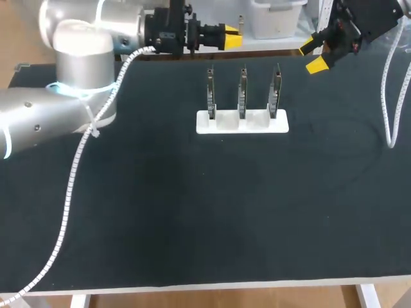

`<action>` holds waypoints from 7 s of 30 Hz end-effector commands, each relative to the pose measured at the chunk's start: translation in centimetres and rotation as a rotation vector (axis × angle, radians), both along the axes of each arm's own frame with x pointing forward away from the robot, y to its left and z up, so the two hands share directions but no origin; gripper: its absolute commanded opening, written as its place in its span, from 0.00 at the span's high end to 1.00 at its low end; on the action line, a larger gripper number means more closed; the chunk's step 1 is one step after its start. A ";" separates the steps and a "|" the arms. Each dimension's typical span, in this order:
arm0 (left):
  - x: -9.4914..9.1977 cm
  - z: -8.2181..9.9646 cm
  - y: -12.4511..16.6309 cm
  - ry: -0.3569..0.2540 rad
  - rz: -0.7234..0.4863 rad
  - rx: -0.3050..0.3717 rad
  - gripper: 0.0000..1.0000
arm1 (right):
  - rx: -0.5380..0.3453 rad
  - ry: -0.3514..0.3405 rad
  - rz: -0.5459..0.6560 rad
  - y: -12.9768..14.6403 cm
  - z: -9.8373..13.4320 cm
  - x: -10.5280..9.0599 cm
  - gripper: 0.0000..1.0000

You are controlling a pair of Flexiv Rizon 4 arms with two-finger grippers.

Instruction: Pick up the optical module with the left hand, and insert it into the network port with the right hand.

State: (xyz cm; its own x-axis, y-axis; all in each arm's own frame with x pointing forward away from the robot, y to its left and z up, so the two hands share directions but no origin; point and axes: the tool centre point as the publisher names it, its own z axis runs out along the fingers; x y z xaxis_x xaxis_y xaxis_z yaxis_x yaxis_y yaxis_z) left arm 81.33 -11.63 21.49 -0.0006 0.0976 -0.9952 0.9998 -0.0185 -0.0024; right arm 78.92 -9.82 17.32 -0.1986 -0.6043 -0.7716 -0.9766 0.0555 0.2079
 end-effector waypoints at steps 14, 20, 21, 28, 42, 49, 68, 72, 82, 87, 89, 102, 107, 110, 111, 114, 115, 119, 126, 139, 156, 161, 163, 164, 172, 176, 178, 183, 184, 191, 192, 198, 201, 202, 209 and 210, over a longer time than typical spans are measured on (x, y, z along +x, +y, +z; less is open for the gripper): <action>0.7 -0.3 -1.7 -0.011 -0.034 -0.001 1.00 | -0.001 -0.004 -0.005 0.0 0.0 -0.3 0.00; 0.7 -0.3 -1.7 -0.011 -0.034 -0.001 1.00 | -0.001 -0.004 -0.005 0.0 0.0 -0.3 0.00; 0.7 -0.3 -1.7 -0.011 -0.034 -0.001 1.00 | -0.001 -0.004 -0.005 0.0 0.0 -0.3 0.00; 0.7 -0.3 -1.7 -0.011 -0.034 -0.001 1.00 | -0.001 -0.004 -0.005 0.0 0.0 -0.3 0.00; -0.6 1.7 -4.9 -0.068 -0.144 -0.054 1.00 | -0.001 -0.004 -0.005 0.0 0.0 -0.3 0.00; -0.9 1.2 -5.1 -0.048 -0.130 -0.068 1.00 | -0.001 -0.004 -0.005 0.0 0.0 -0.3 0.00; -1.0 -0.5 -7.0 -0.006 -0.040 -0.095 1.00 | -0.001 -0.004 -0.005 0.0 0.0 -0.3 0.00; -1.2 -0.7 -7.9 -0.007 -0.043 -0.096 1.00 | -0.001 -0.004 -0.005 0.0 0.0 -0.3 0.00; -1.0 -1.2 -8.4 0.006 0.002 -0.092 1.00 | -0.001 -0.004 -0.005 0.0 0.0 -0.3 0.00; -1.0 -1.5 -8.5 0.012 0.011 -0.089 1.00 | -0.001 -0.004 -0.005 0.0 0.0 -0.3 0.00; -1.1 -1.6 -8.6 0.017 0.011 -0.086 1.00 | -0.001 -0.004 -0.005 0.0 0.0 -0.3 0.00; -0.9 -2.4 -8.9 0.022 -0.007 -0.056 1.00 | -0.001 -0.004 -0.005 0.0 0.0 -0.3 0.00; -0.7 -2.7 -8.8 0.035 -0.016 -0.055 1.00 | -0.001 -0.004 -0.005 0.0 0.0 -0.3 0.00; -0.6 -2.7 -8.8 0.036 -0.019 -0.053 1.00 | -0.001 -0.004 -0.005 0.0 0.0 -0.3 0.00; -0.6 -2.8 -8.8 0.037 -0.019 -0.051 1.00 | -0.001 -0.004 -0.005 0.0 0.0 -0.3 0.00; -0.5 -2.8 -8.6 0.037 -0.020 -0.050 1.00 | -0.001 -0.004 -0.005 0.0 0.0 -0.3 0.00; -0.4 -2.8 -8.5 0.038 -0.021 -0.049 1.00 | -0.001 -0.004 -0.005 0.0 0.0 -0.3 0.00; -0.2 -2.9 -8.4 0.039 -0.024 -0.045 1.00 | -0.001 -0.004 -0.005 0.0 0.0 -0.3 0.00; 0.1 -2.9 -8.4 0.040 -0.039 -0.037 1.00 | -0.001 -0.004 -0.005 0.0 0.0 -0.3 0.00; 0.9 -2.9 -8.7 0.047 -0.061 -0.031 1.00 | -0.001 -0.004 -0.005 0.0 0.0 -0.3 0.00; 1.2 -3.3 -8.7 0.062 -0.053 -0.031 1.00 | -0.001 -0.004 -0.005 0.0 0.0 -0.3 0.00; 1.2 -3.3 -8.7 0.064 -0.049 -0.031 1.00 | -0.001 -0.004 -0.005 0.0 0.0 -0.3 0.00; 1.1 -3.2 -8.7 0.065 -0.047 -0.030 1.00 | -0.001 -0.004 -0.005 0.0 0.0 -0.3 0.00; 1.1 -3.2 -8.6 0.067 -0.046 -0.030 1.00 | -0.001 -0.004 -0.005 0.0 0.0 -0.3 0.00; 0.9 -3.2 -8.5 0.069 -0.038 -0.037 1.00 | -0.001 -0.004 -0.005 0.0 0.0 -0.3 0.00; 0.7 -3.2 -8.5 0.072 -0.038 -0.037 1.00 | -0.001 -0.004 -0.005 0.0 0.0 -0.3 0.00; 0.7 -3.2 -8.5 0.072 -0.039 -0.037 1.00 | -0.001 -0.004 -0.005 0.0 0.0 -0.3 0.00; 0.4 -3.2 -8.4 0.072 -0.042 -0.037 1.00 | -0.001 -0.004 -0.005 0.0 0.0 -0.3 0.00; 0.4 -3.1 -8.4 0.072 -0.042 -0.037 1.00 | -0.001 -0.004 -0.005 0.0 0.0 -0.3 0.00; -0.1 -3.2 -8.2 0.076 -0.041 -0.038 1.00 | -0.001 -0.004 -0.005 0.0 0.0 -0.3 0.00; -0.2 -3.2 -8.2 0.077 -0.040 -0.038 1.00 | -0.001 -0.004 -0.005 0.0 0.0 -0.3 0.00; -0.5 -3.1 -8.1 0.075 -0.037 -0.035 1.00 | -0.001 -0.004 -0.005 0.0 0.0 -0.3 0.00; -0.6 -3.1 -8.0 0.078 -0.034 -0.035 1.00 | -0.001 -0.004 -0.005 0.0 0.0 -0.3 0.00; -0.6 -3.1 -8.0 0.080 -0.031 -0.037 1.00 | -0.001 -0.004 -0.005 0.0 0.0 -0.3 0.00; -0.7 -3.0 -8.2 0.080 -0.039 -0.040 1.00 | -0.001 -0.004 -0.005 0.0 0.0 -0.3 0.00; -0.7 -3.0 -8.2 0.080 -0.039 -0.040 1.00 | -0.001 -0.004 -0.005 0.0 0.0 -0.3 0.00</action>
State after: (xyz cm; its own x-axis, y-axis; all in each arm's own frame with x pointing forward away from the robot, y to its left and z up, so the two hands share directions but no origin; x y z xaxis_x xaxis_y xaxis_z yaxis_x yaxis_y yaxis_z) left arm 81.18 -19.94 18.40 -0.0798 0.0609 -0.9949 0.9937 -0.0741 -0.0843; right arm 78.91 -9.82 17.32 -0.1986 -0.6043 -0.7716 -0.9766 0.0556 0.2079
